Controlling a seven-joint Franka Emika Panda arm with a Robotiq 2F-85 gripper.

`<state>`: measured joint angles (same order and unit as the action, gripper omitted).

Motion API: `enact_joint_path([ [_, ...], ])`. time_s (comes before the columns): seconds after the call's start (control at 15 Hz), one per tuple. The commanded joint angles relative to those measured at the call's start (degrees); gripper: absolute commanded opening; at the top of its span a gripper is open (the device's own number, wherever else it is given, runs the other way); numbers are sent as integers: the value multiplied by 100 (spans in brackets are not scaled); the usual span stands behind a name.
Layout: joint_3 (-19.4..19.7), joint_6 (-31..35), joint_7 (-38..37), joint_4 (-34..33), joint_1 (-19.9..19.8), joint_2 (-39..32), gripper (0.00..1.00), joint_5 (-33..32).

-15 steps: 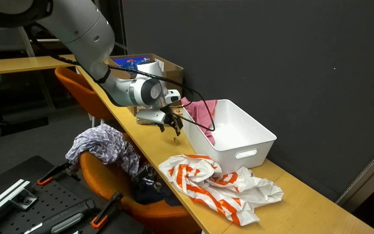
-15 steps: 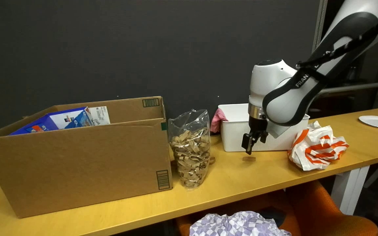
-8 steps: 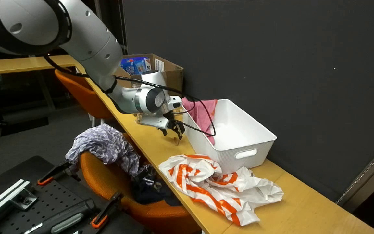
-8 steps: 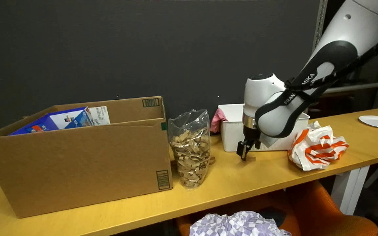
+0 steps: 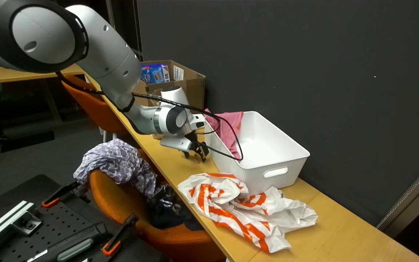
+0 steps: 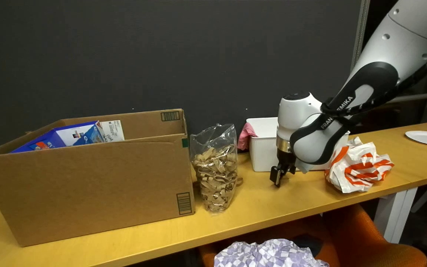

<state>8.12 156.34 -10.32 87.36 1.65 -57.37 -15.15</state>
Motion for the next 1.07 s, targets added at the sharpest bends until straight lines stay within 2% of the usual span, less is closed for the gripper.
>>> enact_joint_path([
  [0.0, 20, 245, 221, -72, 1, -79, 68, 204],
  [0.27, 25, 393, 245, -60, 17, -72, 36, 206],
  [0.6, 33, 443, 269, -24, 0, -54, 1, 219],
  [1.0, 139, 519, 129, 270, 249, 337, 1, 172],
])
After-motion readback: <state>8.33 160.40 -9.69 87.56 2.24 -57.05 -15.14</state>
